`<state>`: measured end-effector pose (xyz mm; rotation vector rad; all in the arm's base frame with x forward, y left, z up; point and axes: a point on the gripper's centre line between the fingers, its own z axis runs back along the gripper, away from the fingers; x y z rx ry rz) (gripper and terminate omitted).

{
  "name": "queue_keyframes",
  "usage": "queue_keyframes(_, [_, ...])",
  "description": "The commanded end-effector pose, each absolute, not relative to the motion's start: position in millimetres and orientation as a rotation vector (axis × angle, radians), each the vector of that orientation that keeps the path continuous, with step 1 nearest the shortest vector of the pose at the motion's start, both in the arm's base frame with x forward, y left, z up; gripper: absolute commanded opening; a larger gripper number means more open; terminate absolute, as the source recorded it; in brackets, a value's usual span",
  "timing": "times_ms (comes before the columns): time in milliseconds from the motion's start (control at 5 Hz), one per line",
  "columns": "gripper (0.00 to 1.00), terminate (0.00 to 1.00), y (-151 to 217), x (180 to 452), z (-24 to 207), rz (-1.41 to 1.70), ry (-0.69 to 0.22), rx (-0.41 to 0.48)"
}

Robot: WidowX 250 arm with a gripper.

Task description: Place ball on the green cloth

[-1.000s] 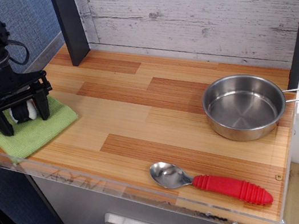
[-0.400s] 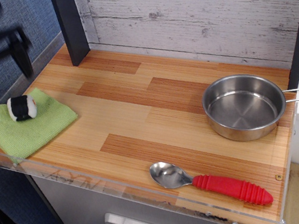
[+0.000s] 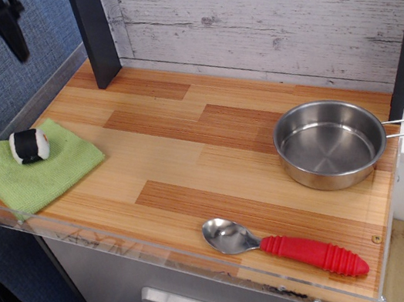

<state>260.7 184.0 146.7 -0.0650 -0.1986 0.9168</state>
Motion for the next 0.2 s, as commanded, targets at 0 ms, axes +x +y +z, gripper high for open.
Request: queue_keyframes(0, [1.00,1.00,177.4,238.8,177.1,0.904,-0.296,-0.078])
